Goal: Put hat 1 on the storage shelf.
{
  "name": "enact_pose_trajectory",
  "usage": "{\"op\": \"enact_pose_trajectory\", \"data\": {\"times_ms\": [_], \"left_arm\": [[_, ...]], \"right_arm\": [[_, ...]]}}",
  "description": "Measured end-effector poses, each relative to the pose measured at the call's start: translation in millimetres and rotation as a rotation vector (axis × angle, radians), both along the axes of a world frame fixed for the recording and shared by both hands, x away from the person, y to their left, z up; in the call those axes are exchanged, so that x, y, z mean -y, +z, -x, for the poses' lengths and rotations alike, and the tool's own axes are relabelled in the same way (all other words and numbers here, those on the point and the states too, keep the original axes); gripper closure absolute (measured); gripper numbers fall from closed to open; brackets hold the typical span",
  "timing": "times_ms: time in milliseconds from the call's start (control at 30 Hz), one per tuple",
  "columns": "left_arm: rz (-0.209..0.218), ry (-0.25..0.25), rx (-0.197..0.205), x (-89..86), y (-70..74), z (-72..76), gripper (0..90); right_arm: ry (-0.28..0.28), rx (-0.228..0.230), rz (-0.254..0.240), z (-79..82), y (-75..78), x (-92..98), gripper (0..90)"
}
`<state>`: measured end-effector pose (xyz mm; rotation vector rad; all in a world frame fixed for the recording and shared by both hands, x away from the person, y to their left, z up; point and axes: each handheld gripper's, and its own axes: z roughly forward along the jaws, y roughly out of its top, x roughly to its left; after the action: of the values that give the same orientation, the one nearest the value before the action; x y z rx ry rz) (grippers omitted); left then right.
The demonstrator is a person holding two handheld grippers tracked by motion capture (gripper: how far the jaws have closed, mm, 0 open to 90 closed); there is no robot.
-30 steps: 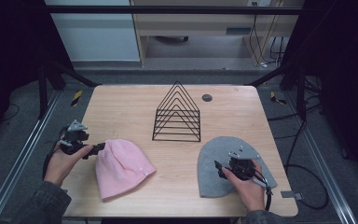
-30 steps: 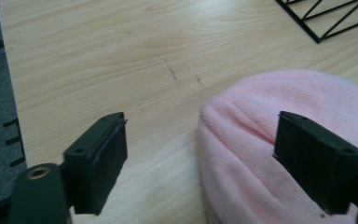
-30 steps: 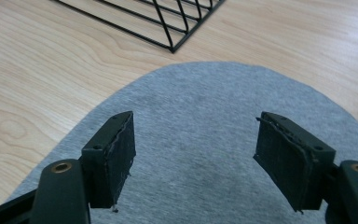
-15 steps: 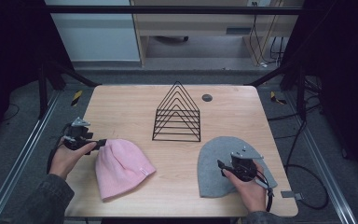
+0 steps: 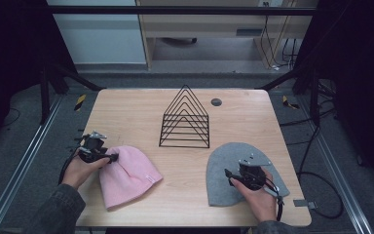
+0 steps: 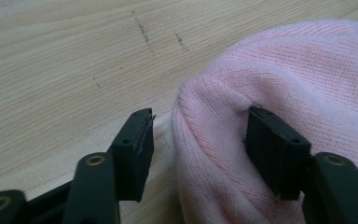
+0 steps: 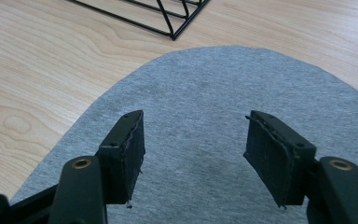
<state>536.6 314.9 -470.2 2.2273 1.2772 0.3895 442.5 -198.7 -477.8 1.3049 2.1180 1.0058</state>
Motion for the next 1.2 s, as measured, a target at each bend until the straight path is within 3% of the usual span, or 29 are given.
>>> {"op": "enact_pose_trajectory", "data": {"times_ms": [100,267,400,533,633,767,800,833,1000,1200], "left_arm": [[0.000,-0.009,-0.037,4.8,-1.6,-0.7,53.4],[0.008,-0.008,-0.052,9.4,-3.2,0.7,69.3],[-0.016,-0.001,-0.020,13.1,-0.8,6.0,78.4],[0.009,-0.008,0.106,17.3,20.9,20.7,80.0],[0.020,-0.044,0.218,22.7,46.1,39.4,80.0],[0.003,-0.110,0.326,32.7,81.6,61.9,80.3],[0.003,-0.110,0.326,32.7,81.6,61.9,80.3],[-0.022,-0.146,0.364,36.9,97.5,69.9,80.3],[-0.021,-0.192,0.429,42.4,125.1,80.0,80.3],[-0.050,-0.226,0.451,44.8,140.8,81.5,80.4]], "right_arm": [[-0.003,-0.005,-0.002,-0.6,0.0,-0.4,35.9],[-0.011,0.006,0.003,-0.1,1.8,0.0,35.8],[-0.016,0.003,0.004,-0.6,1.1,1.4,35.8],[-0.017,0.009,0.000,-0.1,2.2,2.0,35.9],[-0.014,0.014,-0.002,0.3,2.9,2.5,36.1],[-0.010,0.025,-0.006,-1.1,5.5,2.9,36.2],[-0.010,0.025,-0.006,-1.1,5.5,2.9,36.2],[-0.011,0.030,-0.007,-0.6,6.3,3.2,36.2],[-0.018,0.029,-0.006,0.2,5.6,3.3,36.0],[-0.008,0.053,0.007,2.5,8.1,0.8,33.7]]}}
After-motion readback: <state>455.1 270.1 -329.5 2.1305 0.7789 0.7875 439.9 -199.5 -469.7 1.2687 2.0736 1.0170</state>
